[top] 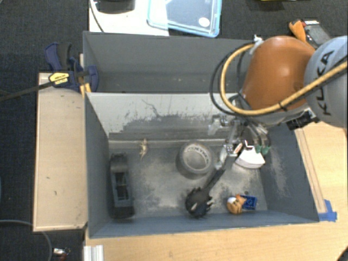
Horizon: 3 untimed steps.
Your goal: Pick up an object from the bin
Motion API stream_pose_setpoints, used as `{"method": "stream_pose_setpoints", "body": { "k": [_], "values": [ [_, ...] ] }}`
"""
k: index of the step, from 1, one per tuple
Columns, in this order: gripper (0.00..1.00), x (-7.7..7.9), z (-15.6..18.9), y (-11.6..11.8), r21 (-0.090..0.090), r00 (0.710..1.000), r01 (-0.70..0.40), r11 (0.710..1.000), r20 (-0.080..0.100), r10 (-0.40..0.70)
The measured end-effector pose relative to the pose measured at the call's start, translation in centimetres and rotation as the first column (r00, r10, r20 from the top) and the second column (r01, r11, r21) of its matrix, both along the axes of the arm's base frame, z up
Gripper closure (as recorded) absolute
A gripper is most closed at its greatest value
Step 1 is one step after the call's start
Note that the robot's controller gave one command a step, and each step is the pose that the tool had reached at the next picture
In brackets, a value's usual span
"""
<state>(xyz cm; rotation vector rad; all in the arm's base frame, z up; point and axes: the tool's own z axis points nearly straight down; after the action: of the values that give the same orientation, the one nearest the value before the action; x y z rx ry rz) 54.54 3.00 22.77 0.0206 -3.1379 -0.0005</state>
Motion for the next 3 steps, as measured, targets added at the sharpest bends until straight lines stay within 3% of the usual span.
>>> {"method": "stream_pose_setpoints", "body": {
  "k": [1, 2, 3],
  "values": [
    [0.00, 0.1, 0.3, 0.0, 0.001, 1.000, 0.001, 1.000, 0.007, -0.001],
    [0.00, -0.5, -6.1, -3.0, -0.001, 0.993, -0.121, 0.993, 0.010, 0.121],
    [0.00, 2.0, -7.4, -11.8, -0.003, 0.965, -0.262, 0.965, 0.018, 0.262]
  ]
}}
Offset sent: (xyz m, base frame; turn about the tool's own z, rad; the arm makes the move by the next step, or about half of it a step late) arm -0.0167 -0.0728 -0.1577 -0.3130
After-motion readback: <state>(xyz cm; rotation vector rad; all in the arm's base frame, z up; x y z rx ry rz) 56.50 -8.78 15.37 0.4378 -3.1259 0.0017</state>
